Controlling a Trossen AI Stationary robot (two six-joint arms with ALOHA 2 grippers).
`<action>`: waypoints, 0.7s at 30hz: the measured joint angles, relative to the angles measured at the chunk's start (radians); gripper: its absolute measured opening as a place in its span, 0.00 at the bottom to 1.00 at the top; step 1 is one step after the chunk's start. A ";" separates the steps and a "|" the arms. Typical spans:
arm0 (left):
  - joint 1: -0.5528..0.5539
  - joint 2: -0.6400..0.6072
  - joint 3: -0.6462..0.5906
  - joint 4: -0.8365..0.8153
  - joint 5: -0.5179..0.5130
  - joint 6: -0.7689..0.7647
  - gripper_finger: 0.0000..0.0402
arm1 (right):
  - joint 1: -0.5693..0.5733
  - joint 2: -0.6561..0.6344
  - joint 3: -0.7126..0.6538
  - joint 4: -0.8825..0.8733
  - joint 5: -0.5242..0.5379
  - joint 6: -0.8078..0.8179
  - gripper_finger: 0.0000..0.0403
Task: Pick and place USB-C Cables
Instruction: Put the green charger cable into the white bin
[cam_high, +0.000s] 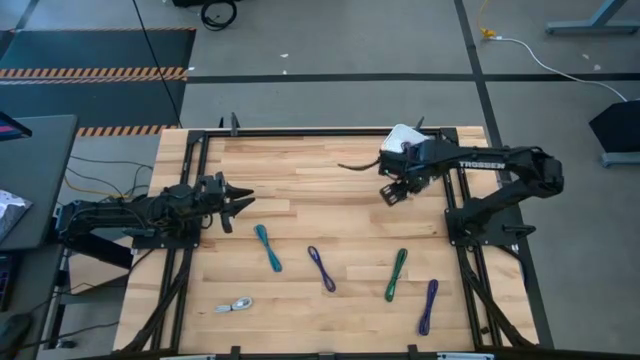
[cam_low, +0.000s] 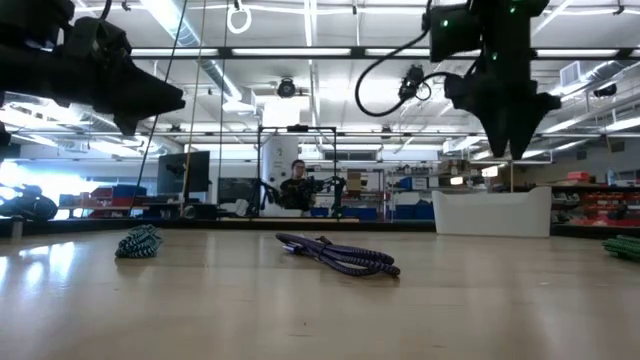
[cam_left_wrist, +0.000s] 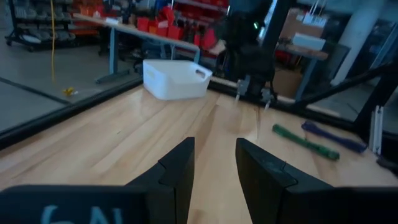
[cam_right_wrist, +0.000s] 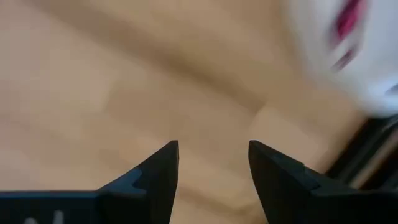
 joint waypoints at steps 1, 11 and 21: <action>0.000 0.000 0.000 0.019 0.000 0.000 0.31 | 0.028 -0.001 0.000 -0.002 -0.027 0.044 0.49; 0.000 0.000 0.000 0.219 0.064 0.122 0.31 | 0.366 0.099 0.000 -0.005 -0.158 0.440 0.49; 0.000 0.001 0.018 0.356 0.079 0.377 0.31 | 0.588 0.246 0.000 0.145 -0.187 0.853 0.50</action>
